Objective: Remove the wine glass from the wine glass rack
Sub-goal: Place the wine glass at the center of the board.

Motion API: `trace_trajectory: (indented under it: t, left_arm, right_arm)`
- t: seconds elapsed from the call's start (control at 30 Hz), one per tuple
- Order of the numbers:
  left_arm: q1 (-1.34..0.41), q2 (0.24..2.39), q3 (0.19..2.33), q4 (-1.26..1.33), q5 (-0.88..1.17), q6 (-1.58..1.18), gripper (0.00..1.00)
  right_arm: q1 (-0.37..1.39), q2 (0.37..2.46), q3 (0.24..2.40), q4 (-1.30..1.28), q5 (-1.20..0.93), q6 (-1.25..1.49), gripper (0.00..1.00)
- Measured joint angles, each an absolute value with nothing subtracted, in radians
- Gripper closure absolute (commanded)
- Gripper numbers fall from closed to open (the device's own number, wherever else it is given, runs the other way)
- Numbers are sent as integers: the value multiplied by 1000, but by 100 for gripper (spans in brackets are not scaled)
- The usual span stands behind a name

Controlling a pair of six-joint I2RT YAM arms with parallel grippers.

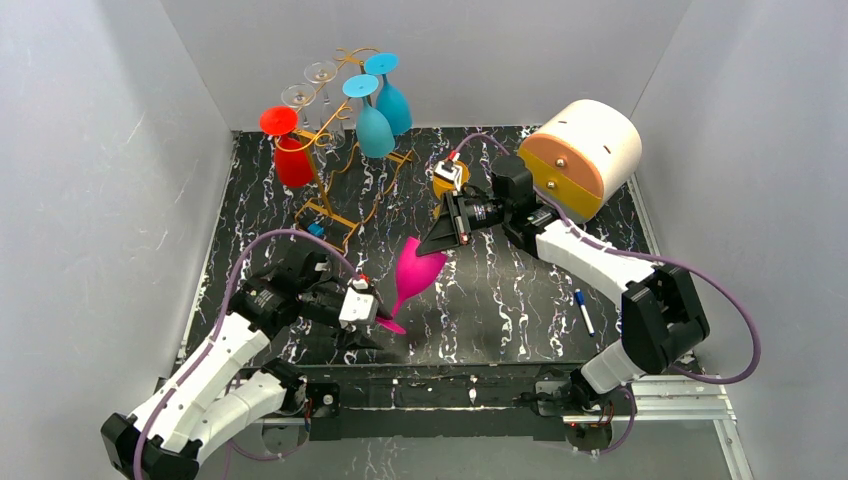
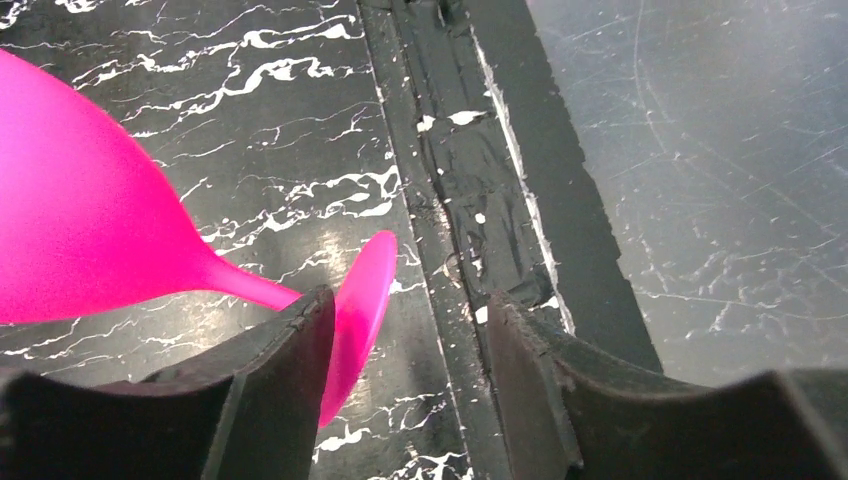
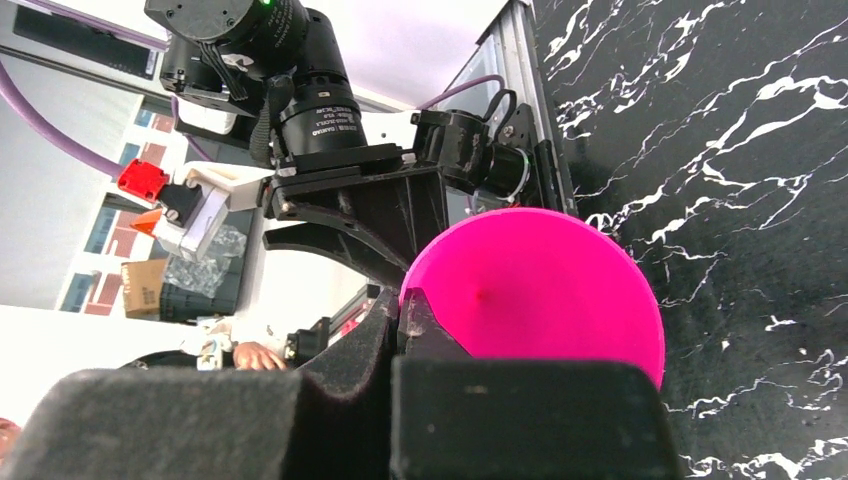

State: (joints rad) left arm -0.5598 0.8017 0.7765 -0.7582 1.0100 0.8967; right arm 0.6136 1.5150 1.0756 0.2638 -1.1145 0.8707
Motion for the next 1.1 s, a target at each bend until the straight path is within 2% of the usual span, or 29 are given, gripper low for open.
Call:
trace_trajectory:
  t: [0.03, 0.07, 0.1, 0.33, 0.6, 0.8, 1.1]
  left_arm:
    - [-559, 801, 776, -755, 1019, 900, 15]
    - [-560, 797, 776, -751, 1028, 900, 3]
    - [-560, 793, 775, -739, 1031, 899, 2]
    - [-560, 719, 750, -619, 945, 752, 2]
    - [-560, 585, 678, -397, 670, 448, 2]
    - [-560, 575, 677, -331, 585, 315, 2]
    - [-560, 546, 569, -133, 257, 10, 2]
  right_arm:
    - [614, 1512, 1076, 259, -1111, 859, 99]
    - [613, 1506, 1076, 255, -1107, 846, 99]
    - [613, 1498, 1076, 245, -1103, 828, 99]
    - [611, 1421, 1090, 72, -1057, 648, 99]
    - [611, 1312, 1117, -212, -780, 437, 99]
    - [611, 1217, 1113, -298, -509, 358, 99]
    - [609, 1146, 1070, -308, 95, 299, 99]
